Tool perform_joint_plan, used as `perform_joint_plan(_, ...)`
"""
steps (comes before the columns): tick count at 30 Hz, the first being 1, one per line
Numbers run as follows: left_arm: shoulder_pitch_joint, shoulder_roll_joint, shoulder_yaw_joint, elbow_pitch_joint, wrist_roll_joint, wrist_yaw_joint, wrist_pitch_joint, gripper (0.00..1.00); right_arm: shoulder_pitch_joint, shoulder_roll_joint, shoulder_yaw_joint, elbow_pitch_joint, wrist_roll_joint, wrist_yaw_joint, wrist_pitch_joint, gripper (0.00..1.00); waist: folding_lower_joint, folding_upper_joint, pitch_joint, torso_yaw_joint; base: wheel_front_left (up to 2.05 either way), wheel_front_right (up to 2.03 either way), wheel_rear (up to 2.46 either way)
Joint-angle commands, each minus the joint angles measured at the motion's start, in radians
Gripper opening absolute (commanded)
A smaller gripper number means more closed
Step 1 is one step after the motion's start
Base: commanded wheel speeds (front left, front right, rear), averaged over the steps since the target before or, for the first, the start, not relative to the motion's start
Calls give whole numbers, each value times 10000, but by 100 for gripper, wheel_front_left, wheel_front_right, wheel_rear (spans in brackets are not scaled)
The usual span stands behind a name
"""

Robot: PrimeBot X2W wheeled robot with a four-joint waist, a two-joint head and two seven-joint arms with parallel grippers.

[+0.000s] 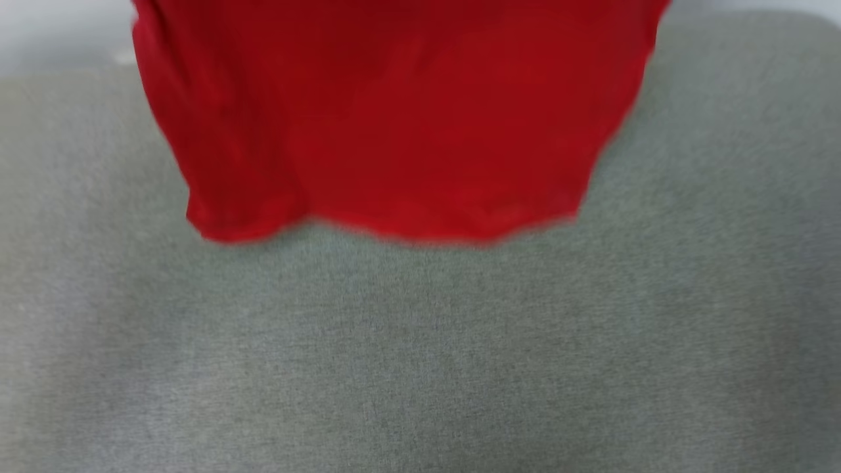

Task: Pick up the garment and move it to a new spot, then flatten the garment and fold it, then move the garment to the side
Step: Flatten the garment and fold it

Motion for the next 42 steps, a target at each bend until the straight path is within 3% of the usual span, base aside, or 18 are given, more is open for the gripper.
perform_joint_plan(1,-288,-79,-35,148,44,-47,-24,0,-249,-60,18,113,-109,-7,-92,0,0,0,779,76,0,0,0)
perform_joint_plan(7,-3480,-743,-1123,1981,618,-734,185,0,-2377,-199,111,1540,-660,-8,-934,0,0,0,2290,168,0,0,0)
perform_joint_plan(13,-6761,-2231,-1972,4420,1446,-1388,-607,0,-4497,-144,-228,3048,-1717,-11,-2641,0,0,0,3374,493,0,0,0)
perform_joint_plan(19,-8156,-3247,-2591,6470,1999,-2102,-1577,0,-5280,-38,-312,4349,-2151,-11,-4179,0,0,0,3844,750,0,0,0)
perform_joint_plan(25,-7213,-3905,-3135,7487,1971,-2685,-2173,0,-4417,-28,-136,5305,-1889,-10,-4937,0,0,0,3798,968,0,0,0)
perform_joint_plan(32,-4658,-4626,-3721,8041,1872,-2745,-3130,0,-2363,-248,258,5970,-1326,-8,-5042,0,0,0,3065,1159,0,0,0)
perform_joint_plan(42,-551,-4129,-4496,7668,2212,-2287,-3490,0,1539,-786,1068,5800,-609,-10,-4356,0,0,0,1165,992,0,0,0)
